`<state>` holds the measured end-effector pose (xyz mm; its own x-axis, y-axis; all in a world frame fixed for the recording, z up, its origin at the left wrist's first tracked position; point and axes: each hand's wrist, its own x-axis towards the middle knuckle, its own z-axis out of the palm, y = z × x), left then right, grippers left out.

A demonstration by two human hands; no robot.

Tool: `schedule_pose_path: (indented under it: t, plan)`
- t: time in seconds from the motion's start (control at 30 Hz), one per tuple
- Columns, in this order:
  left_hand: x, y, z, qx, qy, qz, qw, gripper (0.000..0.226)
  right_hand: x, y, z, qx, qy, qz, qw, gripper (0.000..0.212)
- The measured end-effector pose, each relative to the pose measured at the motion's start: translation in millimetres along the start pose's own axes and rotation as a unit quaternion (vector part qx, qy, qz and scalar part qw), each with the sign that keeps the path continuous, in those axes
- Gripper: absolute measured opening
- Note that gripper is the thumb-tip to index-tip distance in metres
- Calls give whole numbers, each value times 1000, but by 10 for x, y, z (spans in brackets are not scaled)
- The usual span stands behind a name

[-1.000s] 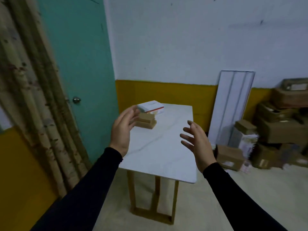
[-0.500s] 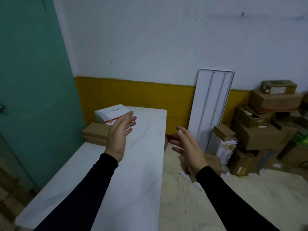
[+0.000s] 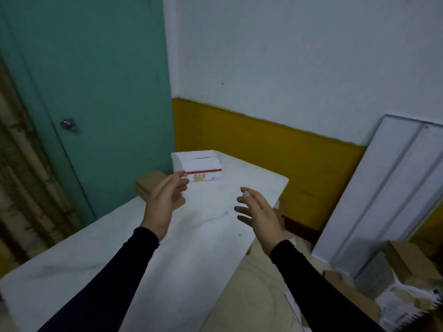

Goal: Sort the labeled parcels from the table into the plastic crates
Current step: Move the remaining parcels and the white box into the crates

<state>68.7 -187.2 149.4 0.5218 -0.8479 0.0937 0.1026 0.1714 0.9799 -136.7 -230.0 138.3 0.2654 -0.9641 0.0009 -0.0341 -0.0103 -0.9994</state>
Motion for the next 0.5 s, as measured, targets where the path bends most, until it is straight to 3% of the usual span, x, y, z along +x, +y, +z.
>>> schedule_pose_path:
  t: [0.17, 0.37, 0.5]
  plan:
    - [599, -209, 203, 16, 66, 7, 998, 24, 921, 85, -45, -37, -68, -5, 997, 32]
    - [1474, -478, 395, 36, 109, -25, 993, 24, 1973, 214, -2, -60, -99, 19, 993, 29]
    - [1918, -646, 521, 49, 131, -50, 989, 23, 2607, 295, 52, -52, -119, 31, 991, 16]
